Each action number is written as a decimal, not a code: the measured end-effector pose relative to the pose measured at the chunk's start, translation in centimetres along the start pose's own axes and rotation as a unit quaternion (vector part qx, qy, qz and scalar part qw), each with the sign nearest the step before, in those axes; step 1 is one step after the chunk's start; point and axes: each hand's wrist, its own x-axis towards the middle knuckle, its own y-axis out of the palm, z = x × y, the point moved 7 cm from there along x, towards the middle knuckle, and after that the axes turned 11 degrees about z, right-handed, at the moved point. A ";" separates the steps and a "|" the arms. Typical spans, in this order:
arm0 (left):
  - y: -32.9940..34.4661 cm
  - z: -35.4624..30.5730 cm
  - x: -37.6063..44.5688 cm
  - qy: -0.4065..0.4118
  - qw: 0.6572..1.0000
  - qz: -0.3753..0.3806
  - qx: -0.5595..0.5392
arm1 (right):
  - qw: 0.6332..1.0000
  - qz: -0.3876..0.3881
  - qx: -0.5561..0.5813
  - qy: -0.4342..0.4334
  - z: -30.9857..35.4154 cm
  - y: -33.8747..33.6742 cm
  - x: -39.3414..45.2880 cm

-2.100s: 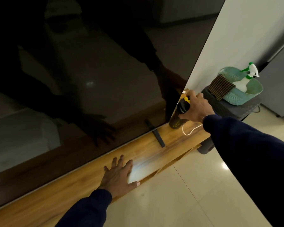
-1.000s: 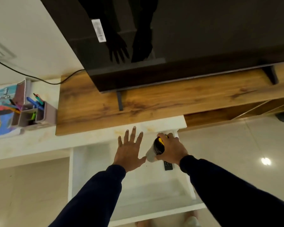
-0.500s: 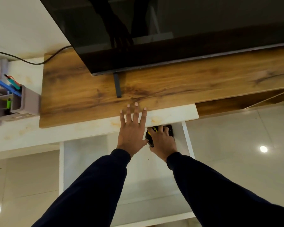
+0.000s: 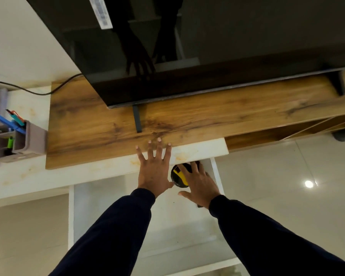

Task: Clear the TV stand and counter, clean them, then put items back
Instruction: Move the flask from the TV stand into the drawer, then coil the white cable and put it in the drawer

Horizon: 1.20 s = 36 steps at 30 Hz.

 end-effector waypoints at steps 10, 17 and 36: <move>-9.3 -9.4 2.9 0.066 0.997 0.022 -0.031 | 0.989 -0.059 -0.041 0.127 -20.2 -10.1 -10.9; -15.2 -22.7 9.7 0.123 0.991 0.032 -0.035 | 0.958 -0.084 0.016 0.274 -40.0 -15.0 -17.4; -18.7 -41.5 22.3 0.109 0.992 0.053 0.045 | 0.870 -0.169 0.326 0.328 -68.1 -26.2 -9.7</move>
